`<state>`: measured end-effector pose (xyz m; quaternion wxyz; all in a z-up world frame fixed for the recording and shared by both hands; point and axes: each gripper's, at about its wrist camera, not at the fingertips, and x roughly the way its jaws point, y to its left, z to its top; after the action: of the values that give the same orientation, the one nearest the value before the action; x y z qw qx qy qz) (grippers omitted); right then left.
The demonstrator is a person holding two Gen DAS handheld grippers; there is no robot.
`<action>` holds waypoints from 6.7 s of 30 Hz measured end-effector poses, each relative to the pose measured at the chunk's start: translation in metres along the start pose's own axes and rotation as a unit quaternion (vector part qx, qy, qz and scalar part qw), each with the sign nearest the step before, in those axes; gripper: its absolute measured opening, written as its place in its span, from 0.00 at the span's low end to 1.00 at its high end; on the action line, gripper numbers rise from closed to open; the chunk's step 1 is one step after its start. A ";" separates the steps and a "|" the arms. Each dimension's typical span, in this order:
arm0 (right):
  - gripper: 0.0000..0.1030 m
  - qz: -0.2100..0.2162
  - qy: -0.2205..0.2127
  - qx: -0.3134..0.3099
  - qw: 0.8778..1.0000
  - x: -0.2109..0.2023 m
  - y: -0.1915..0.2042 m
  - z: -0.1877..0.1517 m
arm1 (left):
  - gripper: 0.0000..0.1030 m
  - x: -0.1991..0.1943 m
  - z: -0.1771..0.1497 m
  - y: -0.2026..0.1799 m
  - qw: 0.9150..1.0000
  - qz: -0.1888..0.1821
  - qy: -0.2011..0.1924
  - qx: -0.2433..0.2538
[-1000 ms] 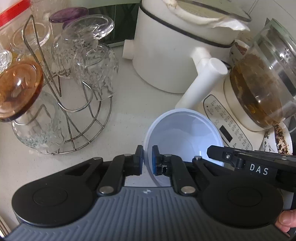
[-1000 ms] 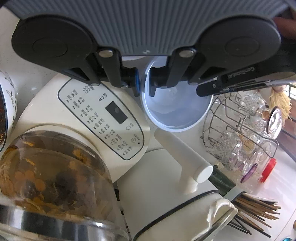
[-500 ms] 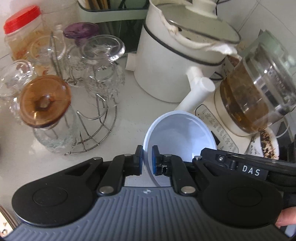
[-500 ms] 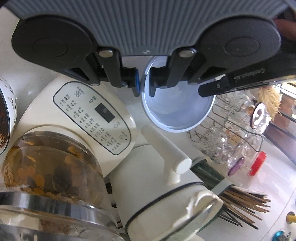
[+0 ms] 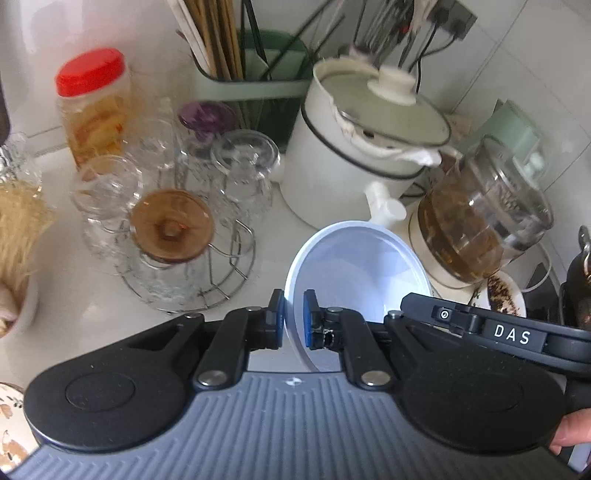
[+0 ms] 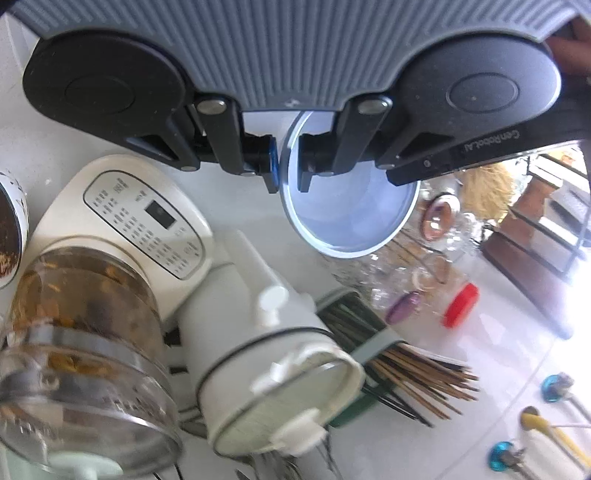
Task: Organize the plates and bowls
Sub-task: 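Lift the second plastic bowl with both tools and carry it over the first bowl, then lower the plastic bowl into the first plastic bowl and open both tools, then withdraw both tools up from the nested plastic bowls, then move both tools toward the white ceramic bowl by the kettle base, then close the left tool on the white bowl rim while the right tool grips it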
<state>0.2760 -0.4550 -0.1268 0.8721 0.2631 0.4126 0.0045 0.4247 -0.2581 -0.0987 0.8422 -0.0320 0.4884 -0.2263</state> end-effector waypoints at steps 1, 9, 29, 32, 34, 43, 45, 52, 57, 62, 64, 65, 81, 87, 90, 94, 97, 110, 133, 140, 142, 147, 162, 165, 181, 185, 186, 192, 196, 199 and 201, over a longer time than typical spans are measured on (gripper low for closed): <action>0.12 0.002 -0.004 -0.002 1.000 -0.003 0.005 0.000 | 0.11 -0.006 -0.001 0.003 1.000 -0.001 -0.005 -0.001; 0.12 0.017 -0.023 -0.027 0.999 -0.017 0.036 -0.013 | 0.11 -0.046 -0.015 0.024 0.999 0.000 -0.036 -0.007; 0.13 0.010 0.034 -0.054 0.998 0.008 0.077 -0.075 | 0.11 -0.057 -0.087 0.085 0.998 0.029 0.008 -0.062; 0.15 0.004 0.051 -0.056 0.997 0.014 0.078 -0.081 | 0.11 -0.052 -0.095 0.088 0.997 0.033 0.014 -0.069; 0.15 0.000 0.063 -0.059 0.996 0.018 0.078 -0.085 | 0.11 -0.049 -0.100 0.090 0.997 0.040 0.018 -0.068; 0.15 0.000 0.089 -0.064 0.994 0.034 0.078 -0.092 | 0.12 -0.032 -0.108 0.103 0.993 0.059 0.040 -0.090; 0.15 -0.002 0.092 -0.067 0.993 0.037 0.078 -0.093 | 0.12 -0.029 -0.109 0.104 0.993 0.060 0.046 -0.092; 0.15 -0.002 0.099 -0.065 0.993 0.042 0.077 -0.090 | 0.31 -0.025 -0.108 0.105 0.991 0.065 0.053 -0.100; 0.27 -0.006 0.091 -0.061 0.994 0.040 0.077 -0.085 | 0.41 -0.032 -0.106 0.107 0.991 0.070 0.040 -0.104; 0.36 -0.001 0.079 -0.056 0.995 0.031 0.074 -0.082 | 0.40 -0.044 -0.105 0.107 0.992 0.068 0.027 -0.100; 0.36 -0.005 0.067 -0.058 0.996 0.023 0.075 -0.081 | 0.40 -0.050 -0.105 0.105 0.993 0.067 0.023 -0.095; 0.36 -0.006 0.062 -0.058 0.996 0.020 0.076 -0.081 | 0.40 -0.052 -0.104 0.104 0.993 0.067 0.019 -0.091; 0.36 -0.012 -0.020 -0.059 0.998 -0.032 0.087 -0.088 | 0.40 -0.087 -0.105 0.076 0.999 0.037 -0.019 -0.025; 0.36 -0.015 -0.050 -0.061 0.997 -0.054 0.091 -0.092 | 0.40 -0.098 -0.108 0.068 0.999 0.026 -0.034 -0.011; 0.36 -0.025 -0.068 -0.068 0.995 -0.065 0.094 -0.095 | 0.40 -0.104 -0.111 0.064 0.999 0.022 -0.042 0.003; 0.36 -0.032 -0.080 -0.067 0.994 -0.075 0.092 -0.100 | 0.40 -0.112 -0.116 0.052 0.997 0.007 -0.061 0.036; 0.36 -0.045 -0.083 -0.063 0.994 -0.077 0.089 -0.102 | 0.40 -0.113 -0.117 0.049 0.997 -0.002 -0.066 0.043; 0.36 -0.093 -0.109 -0.037 0.989 -0.096 0.064 -0.112 | 0.41 -0.096 -0.114 0.015 0.994 -0.039 -0.045 0.093; 0.36 -0.161 -0.143 0.043 0.976 -0.144 0.010 -0.146 | 0.41 -0.072 -0.128 -0.047 0.980 -0.099 0.000 0.172; 0.36 -0.178 -0.150 0.065 0.970 -0.154 -0.012 -0.150 | 0.41 -0.060 -0.126 -0.066 0.975 -0.108 0.016 0.191; 0.36 -0.182 -0.156 0.076 0.968 -0.157 -0.018 -0.151 | 0.41 -0.056 -0.123 -0.070 0.975 -0.109 0.021 0.193; 0.36 -0.182 -0.159 0.100 0.965 -0.157 -0.038 -0.145 | 0.44 -0.043 -0.115 -0.078 0.975 -0.105 0.031 0.191; 0.43 -0.141 -0.131 0.154 0.969 -0.125 -0.098 -0.120 | 0.50 0.007 -0.097 -0.097 0.979 -0.091 0.058 0.170; 0.59 -0.117 -0.118 0.169 0.971 -0.114 -0.111 -0.116 | 0.50 0.016 -0.090 -0.095 0.983 -0.085 0.057 0.154; 0.50 -0.042 -0.026 0.170 0.984 -0.050 -0.151 -0.085 | 0.49 0.072 -0.079 -0.075 0.989 -0.085 0.101 0.060; 0.39 -0.035 -0.004 0.179 0.983 -0.036 -0.157 -0.087 | 0.46 0.080 -0.083 -0.076 0.990 -0.078 0.101 0.061; 0.37 -0.030 0.002 0.184 0.983 -0.033 -0.158 -0.088 | 0.45 0.082 -0.084 -0.075 0.990 -0.076 0.102 0.059; 0.24 -0.033 0.007 0.201 0.979 -0.028 -0.163 -0.087 | 0.35 0.089 -0.086 -0.069 0.989 -0.081 0.111 0.045; 0.17 -0.024 0.013 0.204 0.979 -0.025 -0.163 -0.085 | 0.26 0.092 -0.085 -0.066 0.989 -0.089 0.113 0.037; 0.16 -0.020 0.014 0.209 0.978 -0.023 -0.164 -0.084 | 0.20 0.094 -0.084 -0.066 0.988 -0.094 0.114 0.036; 0.15 -0.017 0.015 0.211 0.977 -0.023 -0.165 -0.083 | 0.18 0.096 -0.084 -0.065 0.988 -0.097 0.117 0.035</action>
<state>0.1661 -0.5645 -0.2302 0.7908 0.4341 0.4212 -0.0934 0.3720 -0.3421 -0.2020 0.7543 -0.0226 0.5696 -0.3258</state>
